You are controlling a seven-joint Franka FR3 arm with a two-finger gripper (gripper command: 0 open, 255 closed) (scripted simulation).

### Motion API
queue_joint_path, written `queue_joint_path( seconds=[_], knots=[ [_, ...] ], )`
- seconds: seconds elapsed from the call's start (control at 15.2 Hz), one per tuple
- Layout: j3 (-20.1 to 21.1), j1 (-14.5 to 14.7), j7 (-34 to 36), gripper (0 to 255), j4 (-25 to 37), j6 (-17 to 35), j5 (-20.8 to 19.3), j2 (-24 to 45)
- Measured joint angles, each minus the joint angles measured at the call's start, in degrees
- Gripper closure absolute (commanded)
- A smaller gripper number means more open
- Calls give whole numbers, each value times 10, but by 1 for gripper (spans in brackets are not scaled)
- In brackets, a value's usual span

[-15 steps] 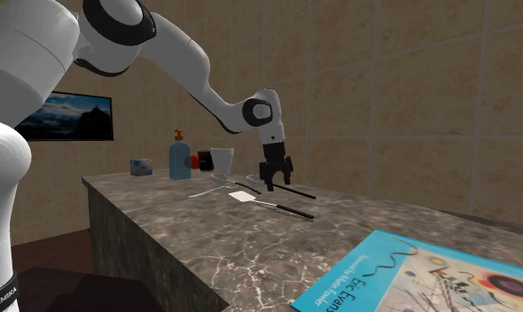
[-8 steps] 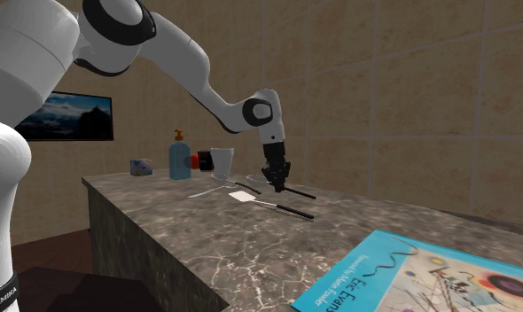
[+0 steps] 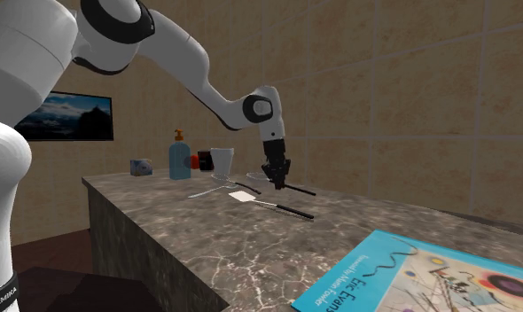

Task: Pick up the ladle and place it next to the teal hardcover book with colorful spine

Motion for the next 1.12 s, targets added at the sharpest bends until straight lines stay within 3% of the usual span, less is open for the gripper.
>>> queue_joint_path(
  seconds=[1.12],
  knots=[
    [-15, 7, 8, 255, 67, -109, -25, -47]
  ],
)
